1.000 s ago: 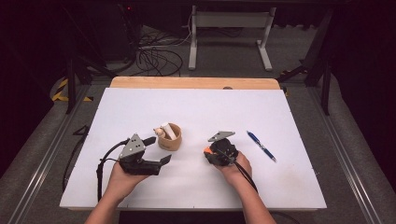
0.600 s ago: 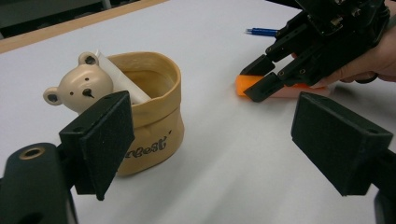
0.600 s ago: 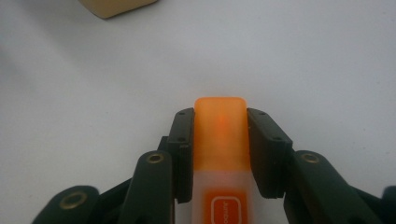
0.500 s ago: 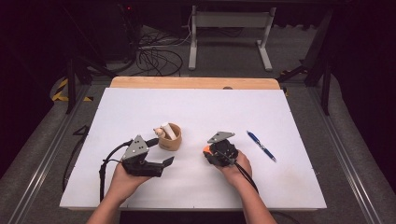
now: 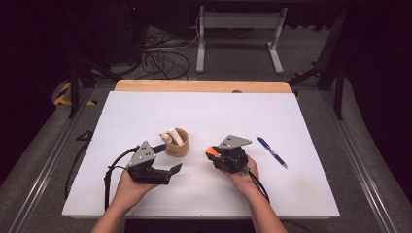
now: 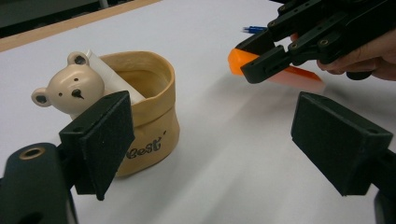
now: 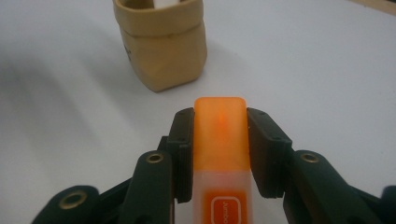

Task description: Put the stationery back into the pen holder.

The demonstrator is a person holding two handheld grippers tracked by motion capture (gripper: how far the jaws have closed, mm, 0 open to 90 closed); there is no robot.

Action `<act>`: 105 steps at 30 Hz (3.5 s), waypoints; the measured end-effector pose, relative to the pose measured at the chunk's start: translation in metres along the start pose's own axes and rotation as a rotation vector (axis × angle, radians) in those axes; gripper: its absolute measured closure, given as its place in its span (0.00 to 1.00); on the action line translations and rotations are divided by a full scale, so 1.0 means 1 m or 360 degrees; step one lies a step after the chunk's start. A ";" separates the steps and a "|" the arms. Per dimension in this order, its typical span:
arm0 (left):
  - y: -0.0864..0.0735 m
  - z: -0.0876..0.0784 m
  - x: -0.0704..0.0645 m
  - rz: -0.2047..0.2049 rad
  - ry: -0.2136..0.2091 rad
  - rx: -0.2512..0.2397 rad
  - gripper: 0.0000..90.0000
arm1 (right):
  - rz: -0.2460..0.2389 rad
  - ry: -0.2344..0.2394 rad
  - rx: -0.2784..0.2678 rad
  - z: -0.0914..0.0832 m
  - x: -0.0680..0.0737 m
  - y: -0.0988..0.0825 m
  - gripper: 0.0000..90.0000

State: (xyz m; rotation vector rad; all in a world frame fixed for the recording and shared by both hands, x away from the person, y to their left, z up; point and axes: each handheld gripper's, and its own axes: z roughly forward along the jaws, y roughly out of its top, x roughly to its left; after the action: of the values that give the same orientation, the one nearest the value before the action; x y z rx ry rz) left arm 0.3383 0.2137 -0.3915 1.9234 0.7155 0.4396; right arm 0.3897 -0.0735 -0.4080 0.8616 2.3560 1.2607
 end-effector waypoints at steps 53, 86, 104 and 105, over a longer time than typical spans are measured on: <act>0.010 0.050 -0.045 -0.0134 -0.0160 -0.0138 0.18 | -0.0069 0.0224 -0.0506 -0.022 0.034 0.018 0.73; 0.013 0.056 -0.049 -0.0124 -0.0187 -0.0160 0.50 | -0.0056 0.0204 -0.0685 -0.029 0.042 0.019 0.73; 0.013 0.054 -0.045 -0.0145 -0.0137 -0.0099 0.79 | -0.0052 0.0154 -0.0729 -0.031 0.041 0.018 0.72; 0.013 0.054 -0.045 -0.0142 -0.0127 -0.0093 0.80 | -0.0056 0.0152 -0.0731 -0.031 0.041 0.018 0.72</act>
State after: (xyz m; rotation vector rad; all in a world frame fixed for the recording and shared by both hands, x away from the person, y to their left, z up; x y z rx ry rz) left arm 0.3396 0.1436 -0.4032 1.8358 0.7257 0.3234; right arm 0.3476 -0.0590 -0.3764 0.6185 2.0057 1.7629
